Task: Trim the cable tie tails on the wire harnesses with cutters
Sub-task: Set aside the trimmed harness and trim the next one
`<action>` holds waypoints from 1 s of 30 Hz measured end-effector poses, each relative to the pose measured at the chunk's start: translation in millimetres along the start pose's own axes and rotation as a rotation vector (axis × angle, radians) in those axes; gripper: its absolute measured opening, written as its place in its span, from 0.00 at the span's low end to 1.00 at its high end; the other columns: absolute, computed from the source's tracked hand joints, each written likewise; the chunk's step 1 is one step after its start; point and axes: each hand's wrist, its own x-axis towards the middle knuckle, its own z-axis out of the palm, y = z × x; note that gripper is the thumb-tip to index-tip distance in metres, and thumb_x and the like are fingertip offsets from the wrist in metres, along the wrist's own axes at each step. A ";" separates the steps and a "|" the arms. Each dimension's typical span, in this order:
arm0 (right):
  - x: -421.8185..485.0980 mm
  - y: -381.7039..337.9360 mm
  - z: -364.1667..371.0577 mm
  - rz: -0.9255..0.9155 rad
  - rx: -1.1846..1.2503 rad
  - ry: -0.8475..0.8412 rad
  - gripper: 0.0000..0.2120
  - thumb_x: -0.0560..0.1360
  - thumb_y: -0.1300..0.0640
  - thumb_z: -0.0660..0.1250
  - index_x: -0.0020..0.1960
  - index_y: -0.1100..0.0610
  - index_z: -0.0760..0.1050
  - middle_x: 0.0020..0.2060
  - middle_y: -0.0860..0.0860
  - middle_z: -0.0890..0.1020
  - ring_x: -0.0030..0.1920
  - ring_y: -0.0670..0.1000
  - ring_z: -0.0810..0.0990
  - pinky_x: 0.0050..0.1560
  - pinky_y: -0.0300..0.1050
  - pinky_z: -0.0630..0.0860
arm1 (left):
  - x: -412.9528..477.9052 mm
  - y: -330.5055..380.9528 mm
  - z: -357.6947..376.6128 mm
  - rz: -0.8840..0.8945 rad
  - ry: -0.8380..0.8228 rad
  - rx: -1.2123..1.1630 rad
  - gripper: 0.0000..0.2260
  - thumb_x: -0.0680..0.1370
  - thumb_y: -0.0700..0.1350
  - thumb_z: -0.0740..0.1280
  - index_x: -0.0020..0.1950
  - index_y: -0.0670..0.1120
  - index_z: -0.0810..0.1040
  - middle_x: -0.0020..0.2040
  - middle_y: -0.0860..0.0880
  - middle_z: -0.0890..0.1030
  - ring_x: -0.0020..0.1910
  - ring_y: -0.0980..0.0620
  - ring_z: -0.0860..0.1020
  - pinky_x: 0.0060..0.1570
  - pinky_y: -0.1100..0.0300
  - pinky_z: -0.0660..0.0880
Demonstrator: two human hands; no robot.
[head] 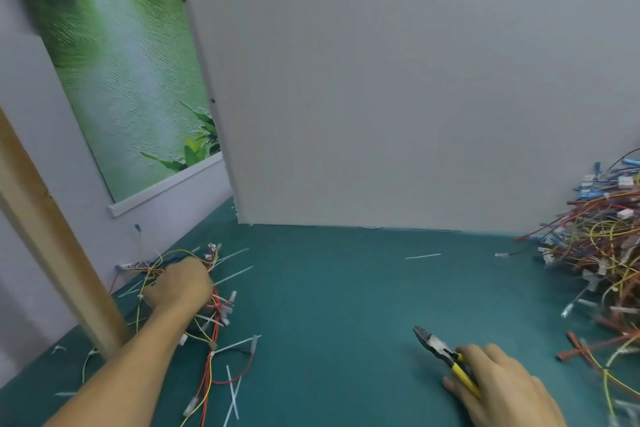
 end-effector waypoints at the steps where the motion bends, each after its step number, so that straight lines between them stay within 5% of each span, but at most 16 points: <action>1: 0.3 0.6 0.2 0.001 -0.001 0.000 0.18 0.76 0.32 0.54 0.61 0.38 0.63 0.52 0.44 0.69 0.60 0.44 0.72 0.54 0.40 0.69 | -0.3 0.1 -9.2 0.012 0.009 -0.045 0.10 0.76 0.39 0.60 0.52 0.43 0.79 0.55 0.41 0.80 0.52 0.41 0.78 0.54 0.50 0.74; 5: -1.2 -0.4 -1.5 -0.011 0.004 0.012 0.18 0.75 0.31 0.54 0.61 0.38 0.63 0.53 0.43 0.69 0.60 0.44 0.72 0.54 0.40 0.69 | -6.7 -0.5 -59.1 0.091 0.182 -0.138 0.07 0.75 0.41 0.61 0.39 0.43 0.77 0.37 0.44 0.76 0.36 0.44 0.74 0.37 0.58 0.71; 10: -0.5 -1.3 -2.4 -0.001 0.004 0.004 0.19 0.75 0.30 0.54 0.61 0.38 0.63 0.53 0.44 0.69 0.61 0.43 0.72 0.54 0.39 0.69 | -23.4 3.5 -116.2 0.254 0.530 -0.312 0.08 0.76 0.44 0.64 0.40 0.45 0.81 0.34 0.45 0.78 0.33 0.44 0.71 0.34 0.58 0.69; 14: 1.7 -2.3 -4.9 0.008 0.007 -0.047 0.20 0.74 0.31 0.55 0.61 0.38 0.63 0.53 0.43 0.69 0.61 0.44 0.72 0.53 0.40 0.69 | -41.7 27.5 -137.8 0.408 0.285 -1.206 0.08 0.77 0.45 0.67 0.40 0.47 0.83 0.37 0.43 0.83 0.32 0.46 0.82 0.38 0.50 0.82; 18: 3.6 -0.4 -7.1 0.017 0.028 -0.071 0.20 0.75 0.31 0.56 0.62 0.39 0.62 0.52 0.43 0.68 0.61 0.44 0.71 0.52 0.41 0.68 | -60.4 57.6 -169.1 0.558 0.394 -1.316 0.09 0.74 0.48 0.67 0.35 0.56 0.83 0.31 0.53 0.81 0.32 0.46 0.82 0.40 0.47 0.81; 23: 2.6 -2.4 -16.1 0.067 0.109 -0.105 0.15 0.76 0.35 0.59 0.56 0.41 0.64 0.49 0.43 0.70 0.56 0.46 0.73 0.51 0.40 0.70 | -81.5 105.2 -230.9 0.779 0.556 -1.299 0.08 0.71 0.54 0.66 0.37 0.52 0.82 0.32 0.50 0.81 0.34 0.43 0.83 0.39 0.45 0.81; 27: 5.8 3.2 -27.6 0.240 0.664 0.120 0.09 0.76 0.49 0.69 0.41 0.51 0.72 0.32 0.49 0.77 0.39 0.55 0.76 0.40 0.43 0.72 | -119.2 146.9 -200.0 0.989 0.570 -1.128 0.09 0.74 0.52 0.66 0.44 0.50 0.84 0.36 0.51 0.83 0.33 0.53 0.81 0.36 0.53 0.78; 30: 11.8 6.9 -42.4 0.407 1.270 0.344 0.09 0.78 0.58 0.67 0.41 0.61 0.73 0.26 0.52 0.74 0.27 0.53 0.71 0.32 0.47 0.70 | -155.0 166.0 -112.7 1.105 0.368 -0.909 0.08 0.77 0.49 0.67 0.47 0.48 0.85 0.37 0.49 0.83 0.38 0.50 0.79 0.40 0.53 0.74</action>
